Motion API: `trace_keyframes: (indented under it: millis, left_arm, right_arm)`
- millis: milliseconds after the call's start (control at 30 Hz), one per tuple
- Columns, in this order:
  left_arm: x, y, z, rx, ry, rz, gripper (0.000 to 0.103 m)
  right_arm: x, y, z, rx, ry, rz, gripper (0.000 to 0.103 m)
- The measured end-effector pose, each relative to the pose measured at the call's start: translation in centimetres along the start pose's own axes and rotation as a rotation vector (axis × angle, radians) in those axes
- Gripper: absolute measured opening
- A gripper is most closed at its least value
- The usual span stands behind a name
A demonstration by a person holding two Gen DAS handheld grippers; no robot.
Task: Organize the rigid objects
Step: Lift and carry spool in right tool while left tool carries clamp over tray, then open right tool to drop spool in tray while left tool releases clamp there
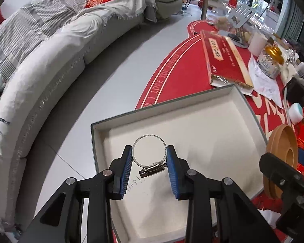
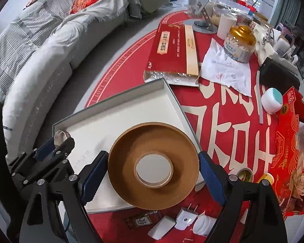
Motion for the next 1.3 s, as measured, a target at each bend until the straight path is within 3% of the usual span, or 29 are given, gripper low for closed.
trace_keyframes:
  millis: [1300]
  left_arm:
    - [0.3,4.0,-0.3,-0.068,0.02,0.014,0.036]
  right_arm:
    - [0.5,5.0,0.4,-0.086,0.002,-0.032,0.089]
Point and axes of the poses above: each gripper's, at about its wrist camera, not at the fingertips, and y roughly the way its jaws point, x to its right, z to its top, the point moved 7 cm from there along y, roughly the way its jaws point, and after that the axes turned 4 degrees about -x, right-handed, at the moved point
